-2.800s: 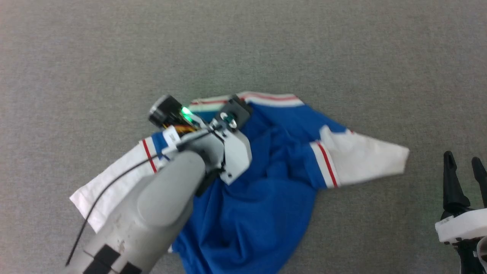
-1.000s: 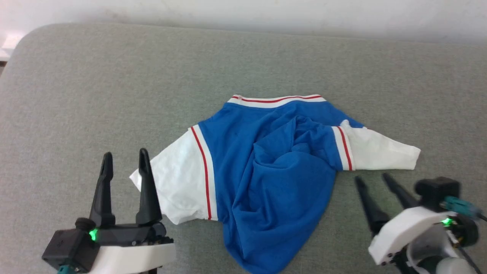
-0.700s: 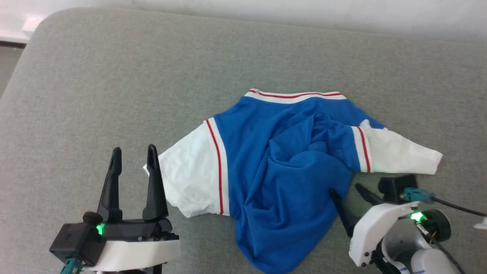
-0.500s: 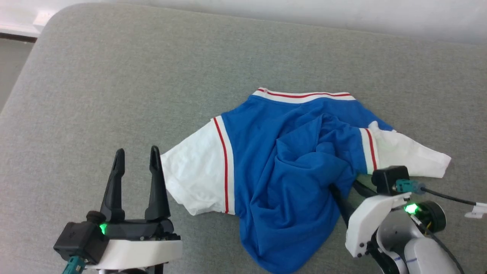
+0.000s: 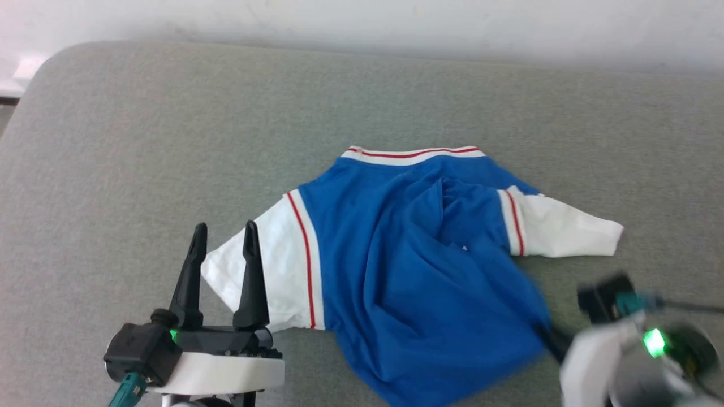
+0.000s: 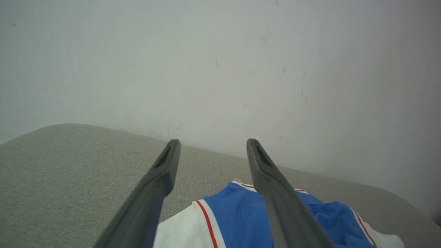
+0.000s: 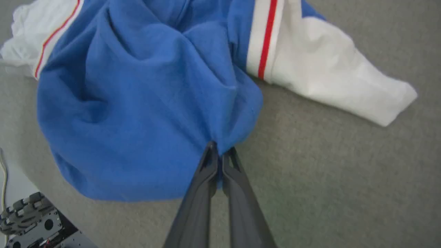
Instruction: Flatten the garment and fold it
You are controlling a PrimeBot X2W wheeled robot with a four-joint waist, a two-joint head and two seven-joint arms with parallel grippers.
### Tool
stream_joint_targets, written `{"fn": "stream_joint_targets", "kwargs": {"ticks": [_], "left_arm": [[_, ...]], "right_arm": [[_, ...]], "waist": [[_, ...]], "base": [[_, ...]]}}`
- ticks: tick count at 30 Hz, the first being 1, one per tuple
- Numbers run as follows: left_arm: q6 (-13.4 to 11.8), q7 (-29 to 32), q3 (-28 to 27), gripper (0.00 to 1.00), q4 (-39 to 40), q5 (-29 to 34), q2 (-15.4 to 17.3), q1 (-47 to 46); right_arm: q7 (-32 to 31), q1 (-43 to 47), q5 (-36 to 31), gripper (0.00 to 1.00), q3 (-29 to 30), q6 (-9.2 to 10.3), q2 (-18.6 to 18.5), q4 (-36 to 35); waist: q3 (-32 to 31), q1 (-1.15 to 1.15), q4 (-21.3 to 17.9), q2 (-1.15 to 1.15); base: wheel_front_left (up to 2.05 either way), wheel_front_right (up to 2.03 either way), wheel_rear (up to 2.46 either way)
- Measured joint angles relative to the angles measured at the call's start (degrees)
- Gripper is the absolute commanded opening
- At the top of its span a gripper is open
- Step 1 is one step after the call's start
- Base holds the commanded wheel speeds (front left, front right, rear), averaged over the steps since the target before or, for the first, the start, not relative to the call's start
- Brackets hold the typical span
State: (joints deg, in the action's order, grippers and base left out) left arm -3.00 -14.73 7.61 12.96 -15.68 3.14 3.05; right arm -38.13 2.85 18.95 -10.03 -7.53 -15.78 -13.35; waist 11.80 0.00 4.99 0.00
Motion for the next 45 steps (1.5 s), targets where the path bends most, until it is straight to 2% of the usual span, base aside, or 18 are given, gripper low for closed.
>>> {"fn": "stream_joint_targets", "kwargs": {"ticks": [4, 5, 7, 11, 12, 13, 14, 18, 22, 25, 28, 32, 39, 40, 41, 42, 43, 45], "left_arm": [[0.0, 0.0, 0.3, 1.0, -0.5, 0.0, -0.1, 0.0], [0.0, 0.0, 0.3, 1.0, -0.5, 0.0, -0.1, 0.0], [0.0, 0.0, 0.4, 1.0, -0.7, -0.1, -0.1, 0.0], [0.0, 0.0, 0.6, 1.0, -1.1, -0.4, -0.1, 0.1], [0.0, 0.0, 0.7, 1.0, -1.1, -0.4, -0.1, 0.1], [0.0, 0.0, 0.7, 1.0, -1.2, -0.4, -0.1, 0.1], [0.0, 0.0, 0.7, 1.0, -1.3, -0.4, -0.1, 0.1], [0.4, 0.0, 0.5, 1.0, -1.4, -0.4, -0.1, 0.0], [0.4, 0.0, 0.2, 1.0, -1.5, -0.4, -0.1, 0.0], [0.4, 0.0, 0.2, 1.0, -1.5, -0.4, -0.1, 0.0], [0.4, 0.0, 0.6, 1.0, -1.5, -0.6, -0.1, -0.1], [0.4, 0.0, 1.5, 1.0, -1.7, -1.2, -0.1, -1.3], [-0.1, 0.0, 2.2, 1.0, -2.2, -1.9, -0.1, -2.6], [-0.1, 0.0, 2.2, 1.0, -2.3, -2.0, -0.1, -2.6], [-0.1, 0.0, 2.1, 1.0, -2.3, -2.0, -0.1, -2.6], [-0.2, 0.0, 2.0, 1.0, -2.3, -2.0, -0.1, -2.6], [-0.3, 0.0, 1.9, 1.0, -2.2, -2.0, -0.1, -2.6], [-0.5, 0.0, 1.6, 1.0, -2.2, -2.0, -0.1, -2.5]], "right_arm": [[-11.2, 12.5, 5.0, 0.0, 0.0, 0.0, -6.5, -7.1], [-11.2, 12.5, 5.0, 0.0, 0.0, 0.0, -6.5, -7.1], [-15.4, 18.1, 6.4, 0.0, 1.5, 0.0, -7.6, -8.4], [-22.4, 26.4, 5.1, 0.0, 3.9, 0.0, -9.3, -7.9], [-22.6, 27.4, 4.6, 0.12, 4.3, 0.0, -9.0, -7.9], [-22.1, 27.6, 4.0, 0.47, 4.7, 0.0, -8.4, -7.9], [-20.9, 27.4, 3.3, 1.0, 4.9, 0.0, -7.8, -8.1], [-12.6, 23.4, 1.5, 1.0, 4.7, 0.0, -5.1, -8.9], [-2.2, 14.5, -0.5, 1.0, 6.4, 0.0, -1.3, -11.5], [2.8, 6.9, -4.4, 1.0, 7.3, 0.0, 0.4, -12.0], [3.7, 1.2, -7.1, 1.0, 4.9, 0.0, 1.7, -9.9], [1.5, -4.3, -9.0, 1.0, 0.7, -0.01, 2.8, -4.0], [-0.7, -10.2, -12.7, 1.0, -2.4, -0.01, 3.6, 6.3], [-0.8, -10.5, -13.1, 0.6, -2.5, -0.01, 3.5, 7.3], [-0.9, -10.7, -13.2, 0.36, -2.6, -0.01, 3.6, 8.1], [-0.9, -10.9, -13.4, 0.05, -2.6, -0.01, 3.7, 8.6], [-0.6, -11.0, -13.6, 0.0, -2.6, -0.01, 3.7, 8.8], [-0.3, -11.3, -13.7, 0.0, -2.3, -0.01, 3.8, 9.1]], "waist": [[-0.6, 0.0, -1.3, 0.0], [-0.6, 0.0, -1.3, 0.0], [-0.6, 0.0, -1.8, 0.0], [-0.5, 0.0, -2.1, 0.0], [-0.4, 0.0, -2.2, 0.0], [-0.4, 0.0, -2.2, 0.0], [-0.4, 0.0, -2.2, 0.0], [-0.3, 0.0, -2.3, 0.0], [-0.2, 0.0, -2.4, 0.0], [0.1, 0.0, -2.4, 0.0], [0.6, 0.0, -2.1, 0.0], [1.2, 0.0, -1.2, 0.0], [2.6, 0.01, 1.3, 0.0], [2.8, 0.01, 1.7, 0.0], [3.0, 0.01, 2.0, 0.0], [3.2, 0.01, 2.3, 0.0], [3.4, 0.01, 2.4, 0.0], [3.7, 0.01, 2.4, 0.0]], "base": [[0.0, 0.0, 0.0], [0.0, 0.0, 0.0], [0.0, 0.0, 0.0], [0.0, 0.0, 0.0], [0.0, 0.0, 0.0], [0.0, 0.0, 0.0], [0.0, 0.0, 0.0], [0.0, 0.0, 0.0], [0.0, 0.0, 0.0], [0.0, 0.0, 0.0], [0.0, 0.0, 0.0], [0.0, 0.0, 0.0], [0.0, 0.0, 0.0], [0.0, 0.0, 0.0], [0.0, 0.0, 0.0], [0.0, 0.0, 0.0], [0.0, 0.0, 0.0], [0.0, 0.0, 0.0]]}}
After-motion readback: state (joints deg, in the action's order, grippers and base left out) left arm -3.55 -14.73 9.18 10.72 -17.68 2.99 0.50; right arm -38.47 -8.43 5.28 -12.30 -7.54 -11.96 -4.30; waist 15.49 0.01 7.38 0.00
